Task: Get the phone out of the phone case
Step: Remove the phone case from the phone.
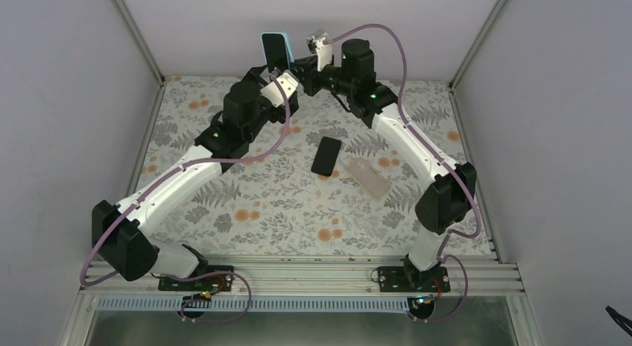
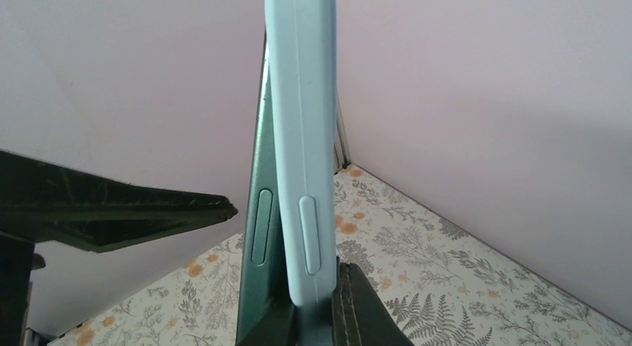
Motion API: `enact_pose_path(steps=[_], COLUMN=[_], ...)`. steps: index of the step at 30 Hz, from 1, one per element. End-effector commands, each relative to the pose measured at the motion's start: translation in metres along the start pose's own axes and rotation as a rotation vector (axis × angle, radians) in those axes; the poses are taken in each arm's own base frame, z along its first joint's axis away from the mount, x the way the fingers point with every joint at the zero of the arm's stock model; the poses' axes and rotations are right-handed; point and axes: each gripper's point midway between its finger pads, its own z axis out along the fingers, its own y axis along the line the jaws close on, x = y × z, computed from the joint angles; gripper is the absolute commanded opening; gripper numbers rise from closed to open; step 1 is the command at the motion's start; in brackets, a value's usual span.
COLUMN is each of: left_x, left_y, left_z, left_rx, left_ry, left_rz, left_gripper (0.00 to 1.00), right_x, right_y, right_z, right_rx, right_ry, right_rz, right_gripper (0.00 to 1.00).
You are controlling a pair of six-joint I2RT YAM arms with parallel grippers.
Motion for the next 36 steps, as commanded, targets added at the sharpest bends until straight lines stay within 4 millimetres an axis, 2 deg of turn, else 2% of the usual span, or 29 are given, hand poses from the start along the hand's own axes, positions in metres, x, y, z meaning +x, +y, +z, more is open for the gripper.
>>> enact_pose_path(steps=[1, 6, 12, 17, 22, 30, 36], left_x=[-0.010, -0.010, -0.020, -0.021, -0.026, -0.046, -0.042], left_y=[0.028, 0.053, 0.088, 0.093, 0.081, 0.038, 0.027], left_z=[-0.010, -0.022, -0.056, -0.071, -0.076, -0.090, -0.087], left_rx=[-0.202, -0.402, -0.622, -0.699, -0.707, -0.713, -0.761], left_ry=[-0.053, -0.062, -0.139, -0.190, -0.239, -0.347, -0.347], left_rz=[0.009, 0.012, 0.003, 0.050, 0.081, 0.198, 0.273], left_gripper=[0.97, 0.95, 0.86, 0.85, 0.86, 0.87, 0.88], right_x=[-0.035, -0.031, -0.021, -0.005, 0.011, 0.018, 0.023], right_y=[0.011, 0.010, 0.006, 0.008, 0.005, -0.014, -0.012], right_z=[-0.017, -0.020, -0.021, -0.017, -0.009, 0.006, 0.008], right_rx=[-0.006, 0.011, 0.027, 0.000, -0.014, 0.048, 0.030], right_ry=[-0.100, -0.097, -0.081, -0.052, -0.018, 0.009, 0.028], right_rz=[-0.029, -0.031, -0.032, -0.008, 0.026, 0.064, 0.076], right_gripper=[0.03, 0.03, 0.03, 0.04, 0.03, 0.03, 0.03])
